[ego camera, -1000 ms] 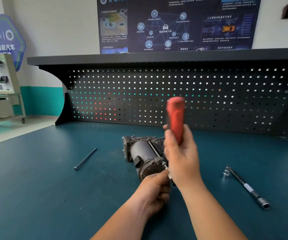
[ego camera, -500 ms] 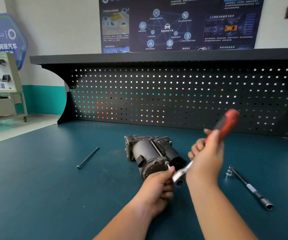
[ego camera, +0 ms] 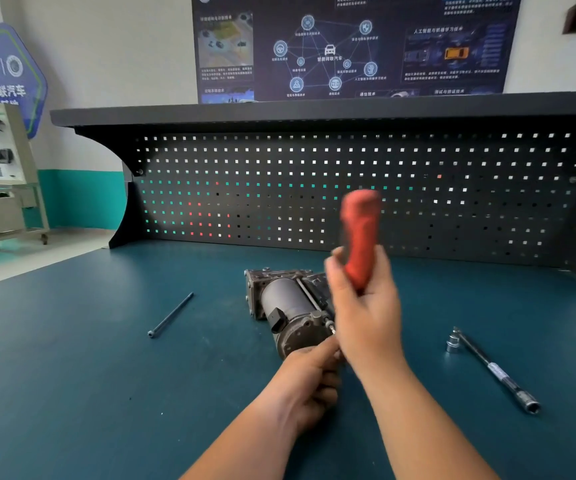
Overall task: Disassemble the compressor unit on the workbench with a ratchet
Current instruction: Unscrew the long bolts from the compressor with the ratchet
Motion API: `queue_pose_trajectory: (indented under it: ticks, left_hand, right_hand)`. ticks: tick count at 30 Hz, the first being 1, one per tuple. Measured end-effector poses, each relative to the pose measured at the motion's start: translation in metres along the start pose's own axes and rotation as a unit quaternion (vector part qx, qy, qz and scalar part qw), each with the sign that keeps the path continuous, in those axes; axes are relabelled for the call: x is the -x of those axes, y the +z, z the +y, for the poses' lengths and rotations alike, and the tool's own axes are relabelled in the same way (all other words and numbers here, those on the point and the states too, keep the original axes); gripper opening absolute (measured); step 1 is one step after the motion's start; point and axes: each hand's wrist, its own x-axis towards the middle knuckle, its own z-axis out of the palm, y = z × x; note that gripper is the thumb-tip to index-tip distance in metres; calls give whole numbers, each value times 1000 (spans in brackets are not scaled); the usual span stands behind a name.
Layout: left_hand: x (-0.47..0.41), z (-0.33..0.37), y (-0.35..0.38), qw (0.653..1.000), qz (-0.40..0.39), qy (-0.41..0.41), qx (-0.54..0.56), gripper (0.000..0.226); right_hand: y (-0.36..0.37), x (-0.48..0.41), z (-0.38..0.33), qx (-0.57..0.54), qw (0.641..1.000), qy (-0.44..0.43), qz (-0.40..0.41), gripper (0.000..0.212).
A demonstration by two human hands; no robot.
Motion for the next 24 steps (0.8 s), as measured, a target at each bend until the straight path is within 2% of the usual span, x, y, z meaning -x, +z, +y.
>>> queue_pose_trajectory:
  ticks: [3,5,6,8,10,11,12,14,16,18,20,22,24]
  left_hand:
    - [3,-1,6,997,-33,40,58,3]
    - [3,-2,9,988,-51,77,124,20]
    - [5,0,10,988,-56,76,120,19]
    - [5,-1,8,996,-43,62,44,5]
    - [3,-1,4,999,-12,53,-5,30]
    - [4,0,5,999,-11,52,-12,38]
    - [6,1,6,999,-9,43,-13,45]
    - [7,3,7,999,-4,42,-3,50]
    - [6,3,6,999,-11,42,25,47]
    - [6,4,7,999,-16,33,33,44]
    - [9,5,8,999,-17,19,36,45]
    - [11,6,7,999,-10,3,32,48]
    - [10,6,6,1000,-6,-2,17,50]
  right_hand:
    - [9,14,1,120,970,-117,-175,20]
    - [12,18,2,138,959,-144,-200,23]
    - [12,17,2,130,964,-147,-179,19]
    - [9,13,3,87,986,-110,-86,16]
    - [4,3,3,3,999,-4,42,16]
    - [-1,-4,5,-57,991,59,105,14]
    - [-7,-10,10,-117,971,122,168,13]
    - [-21,-20,20,-218,903,246,275,17]
    - [-31,-21,30,-292,826,351,330,18]
    - [-34,-19,36,-326,788,392,346,16]
    - [-31,-21,35,-315,807,368,338,13]
    - [-25,-23,26,-275,865,294,300,13]
    - [-15,-19,14,-209,933,198,214,12]
